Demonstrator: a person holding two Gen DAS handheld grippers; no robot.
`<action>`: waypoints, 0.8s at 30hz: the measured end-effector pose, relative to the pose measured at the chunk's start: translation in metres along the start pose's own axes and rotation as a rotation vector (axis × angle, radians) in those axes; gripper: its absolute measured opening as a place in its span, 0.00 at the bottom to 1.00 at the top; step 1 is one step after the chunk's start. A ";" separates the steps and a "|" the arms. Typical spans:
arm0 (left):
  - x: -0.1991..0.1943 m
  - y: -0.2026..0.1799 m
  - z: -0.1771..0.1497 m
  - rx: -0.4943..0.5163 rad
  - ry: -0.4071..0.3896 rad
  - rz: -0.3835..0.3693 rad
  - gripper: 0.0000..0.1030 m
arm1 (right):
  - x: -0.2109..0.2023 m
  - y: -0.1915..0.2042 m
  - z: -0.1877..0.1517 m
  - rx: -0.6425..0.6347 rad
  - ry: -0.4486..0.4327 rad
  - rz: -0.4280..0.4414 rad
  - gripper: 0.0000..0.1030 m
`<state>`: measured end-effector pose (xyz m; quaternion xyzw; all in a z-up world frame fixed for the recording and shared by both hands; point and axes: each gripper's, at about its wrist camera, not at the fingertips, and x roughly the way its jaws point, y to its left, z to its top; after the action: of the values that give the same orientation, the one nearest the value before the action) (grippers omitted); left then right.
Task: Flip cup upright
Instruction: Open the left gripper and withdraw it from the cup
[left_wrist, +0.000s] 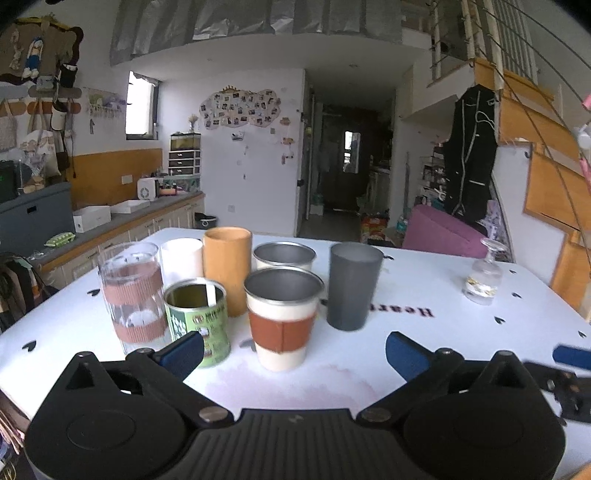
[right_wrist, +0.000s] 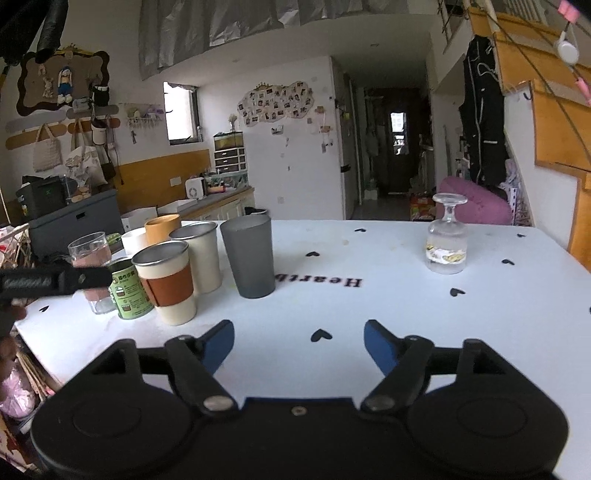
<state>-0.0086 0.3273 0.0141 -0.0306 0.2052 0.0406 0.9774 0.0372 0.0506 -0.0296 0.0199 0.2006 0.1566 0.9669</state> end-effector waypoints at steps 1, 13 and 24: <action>-0.002 -0.003 -0.002 0.005 0.002 0.002 1.00 | -0.002 -0.001 0.000 -0.002 -0.006 -0.005 0.80; -0.005 -0.013 -0.022 0.012 0.081 0.007 1.00 | -0.010 -0.004 0.000 -0.007 -0.020 -0.057 0.95; -0.012 -0.014 -0.019 0.021 0.061 0.025 1.00 | -0.013 -0.001 0.002 -0.023 -0.029 -0.081 1.00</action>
<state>-0.0258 0.3108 0.0023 -0.0192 0.2355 0.0499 0.9704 0.0266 0.0454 -0.0226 0.0029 0.1855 0.1195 0.9753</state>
